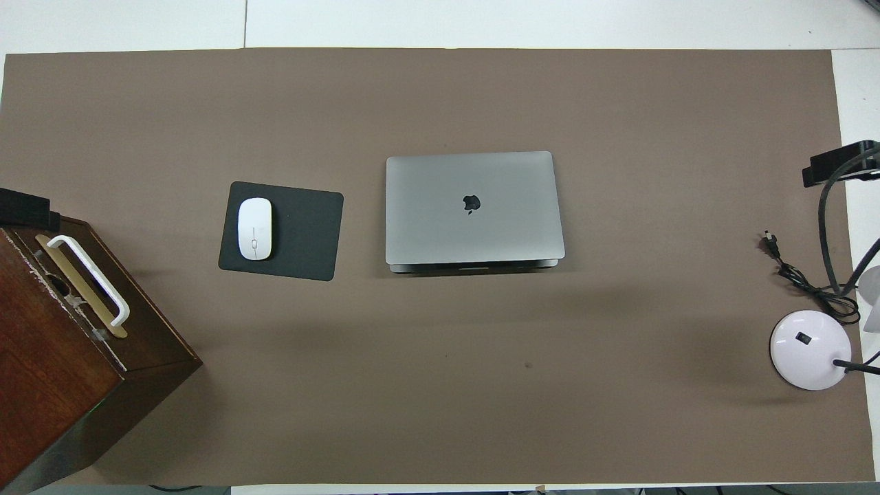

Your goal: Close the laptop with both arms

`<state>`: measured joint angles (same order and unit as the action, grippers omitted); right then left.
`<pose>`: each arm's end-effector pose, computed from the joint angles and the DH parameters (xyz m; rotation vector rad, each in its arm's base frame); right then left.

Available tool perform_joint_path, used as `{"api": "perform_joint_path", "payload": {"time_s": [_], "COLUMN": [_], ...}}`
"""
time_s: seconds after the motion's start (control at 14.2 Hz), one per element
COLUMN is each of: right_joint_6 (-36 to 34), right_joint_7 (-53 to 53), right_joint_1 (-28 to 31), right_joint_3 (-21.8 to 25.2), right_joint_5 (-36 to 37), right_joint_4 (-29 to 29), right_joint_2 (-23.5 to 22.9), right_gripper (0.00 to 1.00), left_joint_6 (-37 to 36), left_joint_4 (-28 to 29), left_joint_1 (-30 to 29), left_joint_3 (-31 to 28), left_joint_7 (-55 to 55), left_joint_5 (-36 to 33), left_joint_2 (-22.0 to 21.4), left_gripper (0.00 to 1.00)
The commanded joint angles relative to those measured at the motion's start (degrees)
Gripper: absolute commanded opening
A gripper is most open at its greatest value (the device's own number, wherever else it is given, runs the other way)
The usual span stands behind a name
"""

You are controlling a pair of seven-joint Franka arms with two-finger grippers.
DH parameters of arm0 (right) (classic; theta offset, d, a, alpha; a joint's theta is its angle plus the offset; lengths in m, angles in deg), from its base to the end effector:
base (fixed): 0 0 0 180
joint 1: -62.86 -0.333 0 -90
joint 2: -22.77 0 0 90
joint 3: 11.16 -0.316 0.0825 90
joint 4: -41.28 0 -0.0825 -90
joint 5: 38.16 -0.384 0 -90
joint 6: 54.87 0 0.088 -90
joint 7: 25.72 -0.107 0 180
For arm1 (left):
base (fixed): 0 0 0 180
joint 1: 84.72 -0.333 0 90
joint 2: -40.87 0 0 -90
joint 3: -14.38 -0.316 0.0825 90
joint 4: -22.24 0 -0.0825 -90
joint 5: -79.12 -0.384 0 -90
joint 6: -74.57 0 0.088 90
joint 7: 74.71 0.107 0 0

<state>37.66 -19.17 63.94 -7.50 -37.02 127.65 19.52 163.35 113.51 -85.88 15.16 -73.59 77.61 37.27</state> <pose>0.5750 -0.0486 0.6266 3.1119 0.0500 0.0752 0.5329 0.0061 0.6464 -3.1139 0.0188 -0.0296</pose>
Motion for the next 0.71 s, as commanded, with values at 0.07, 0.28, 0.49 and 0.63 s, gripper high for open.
{"api": "perform_joint_path", "payload": {"time_s": [0.07, 0.28, 0.49, 0.63], "right_joint_6": [1.26, 1.17, 0.99, 0.73], "right_joint_7": [0.92, 0.74, 0.48, 0.31], "right_joint_1": [0.15, 0.15, 0.15, 0.06], "right_joint_3": [0.04, 0.04, 0.04, 0.04], "right_joint_5": [-0.17, -0.26, -0.26, -0.26], "right_joint_4": [0.46, 0.46, 0.46, 0.46], "right_joint_2": [0.08, 0.17, 0.26, 0.35], "right_gripper": [1.0, 1.0, 1.0, 1.0], "left_joint_6": [-0.8, -0.89, -0.8, -0.71], "left_joint_4": [0.4, 0.4, 0.4, 0.4], "left_joint_1": [-1.13, -0.95, -1.13, -1.3], "left_joint_3": [1.68, 1.68, 1.68, 1.68], "left_joint_7": [-0.24, -0.59, -0.41, -0.33], "left_joint_5": [-0.7, -0.69, -0.35, 0.62], "left_joint_2": [0.25, 0.25, 0.25, 0.16], "left_gripper": [1.0, 1.0, 1.0, 1.0]}}
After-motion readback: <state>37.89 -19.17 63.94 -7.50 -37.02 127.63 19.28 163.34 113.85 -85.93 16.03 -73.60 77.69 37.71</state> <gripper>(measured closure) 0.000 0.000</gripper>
